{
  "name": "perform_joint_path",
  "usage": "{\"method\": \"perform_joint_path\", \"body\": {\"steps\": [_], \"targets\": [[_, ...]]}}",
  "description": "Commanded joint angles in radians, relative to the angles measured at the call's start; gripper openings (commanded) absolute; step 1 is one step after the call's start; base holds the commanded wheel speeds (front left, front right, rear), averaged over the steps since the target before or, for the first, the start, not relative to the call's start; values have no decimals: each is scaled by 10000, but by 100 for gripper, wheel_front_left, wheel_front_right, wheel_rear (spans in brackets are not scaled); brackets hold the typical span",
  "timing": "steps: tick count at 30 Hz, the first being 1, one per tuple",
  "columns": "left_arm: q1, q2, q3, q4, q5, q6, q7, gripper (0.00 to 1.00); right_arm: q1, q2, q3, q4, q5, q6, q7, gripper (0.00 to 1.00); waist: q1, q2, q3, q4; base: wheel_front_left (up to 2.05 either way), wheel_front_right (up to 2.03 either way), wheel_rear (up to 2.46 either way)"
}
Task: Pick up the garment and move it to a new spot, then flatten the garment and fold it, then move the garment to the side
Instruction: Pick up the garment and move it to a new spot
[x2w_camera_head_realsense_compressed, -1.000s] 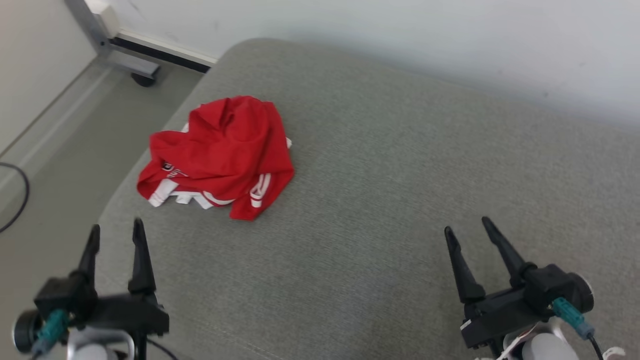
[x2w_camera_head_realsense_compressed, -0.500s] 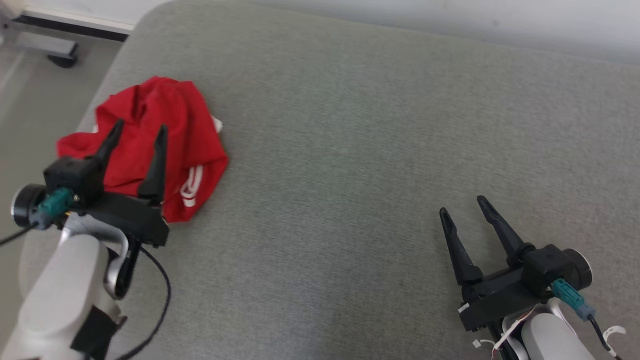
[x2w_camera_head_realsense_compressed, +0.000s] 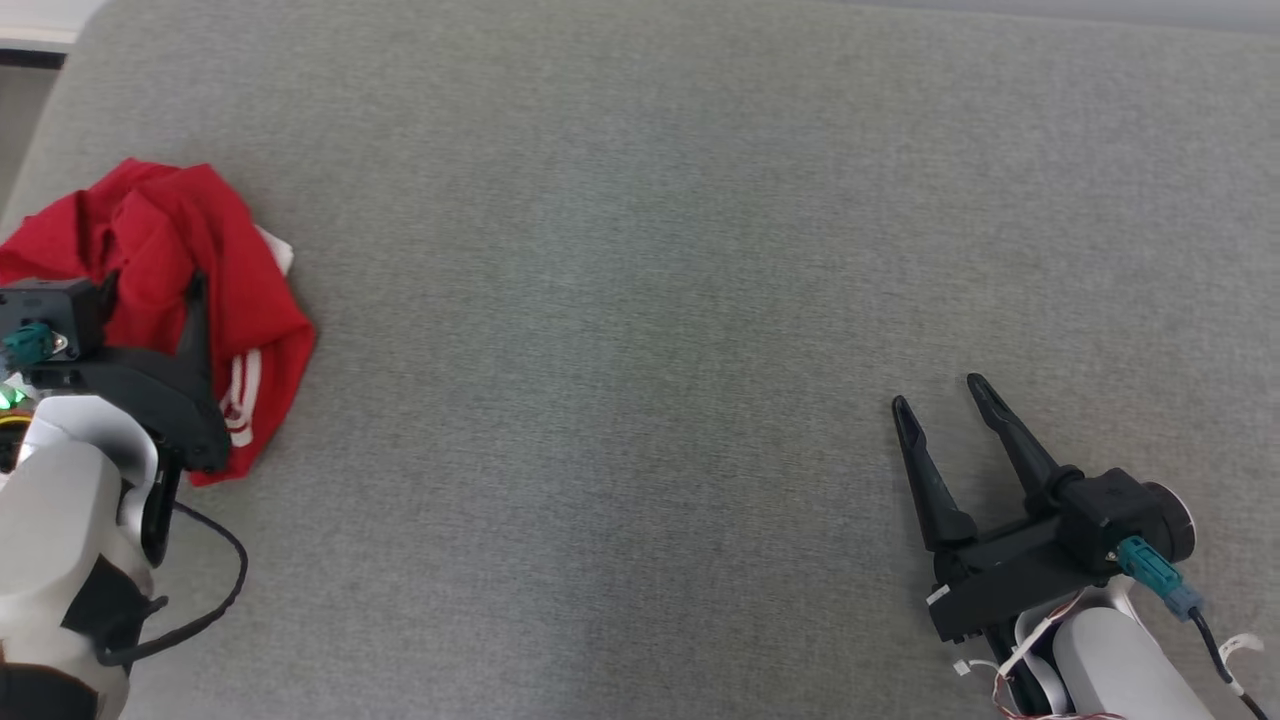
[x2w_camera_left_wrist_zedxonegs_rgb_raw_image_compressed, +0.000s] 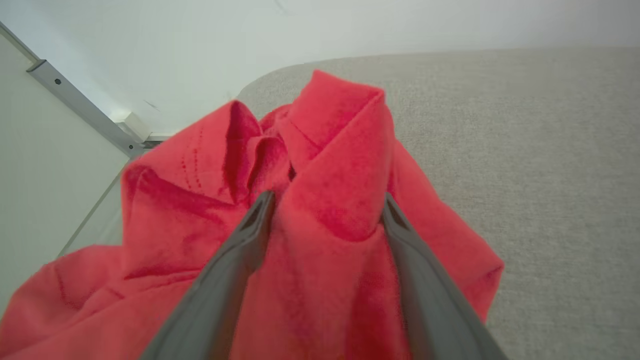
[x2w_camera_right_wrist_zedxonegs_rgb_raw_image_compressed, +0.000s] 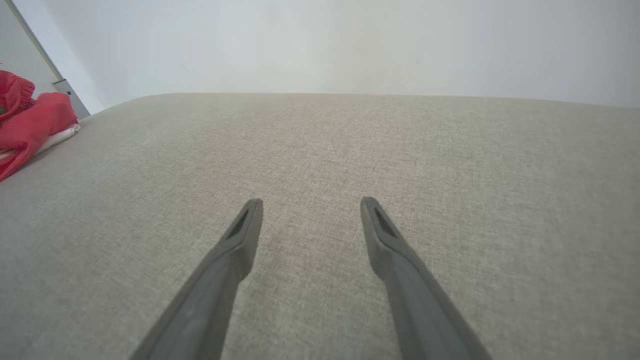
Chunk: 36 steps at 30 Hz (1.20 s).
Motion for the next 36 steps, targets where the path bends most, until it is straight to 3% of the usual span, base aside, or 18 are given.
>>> {"method": "perform_joint_path", "body": {"steps": [1, 2, 3, 11, 20, 28, 36], "targets": [[-204, -63, -24, 335, 65, 108, -84, 80, -26, 60, -34, 50, 60, 12, -4, 100, -1, -1, 132, -278, 0, 0, 0], [-277, -98, -62, 430, 129, 148, -141, 16, -25, 82, -50, 78, 69, 12, -4, 100, -1, -1, 105, -295, 0, 0, 0], [-336, -139, -82, 535, 132, 160, -183, 0, -29, 95, -59, 103, 87, 12, -4, 100, -1, -1, 74, -303, 0, 0, 0], [-858, -66, -426, 351, 551, -29, -589, 0, 39, 404, -40, 169, 163, 12, -3, 100, -1, -1, -388, -323, 0, 0, 0], [-1349, -451, -741, -1566, 1056, -249, -639, 0, 210, 919, -94, 321, 242, 12, -3, 100, -1, -1, -1084, -644, 0, 0, 0], [-739, -1777, -881, -3212, 976, -351, -641, 0, 323, 1226, -284, 439, 305, 12, -3, 100, -1, -1, -1480, -1453, 0, 0, 0], [407, -3048, -1404, -3951, 663, -346, -644, 0, 436, 1445, -396, 498, 363, 12, -3, 100, -1, -1, -1577, -2675, 0, 0, 0]]}}
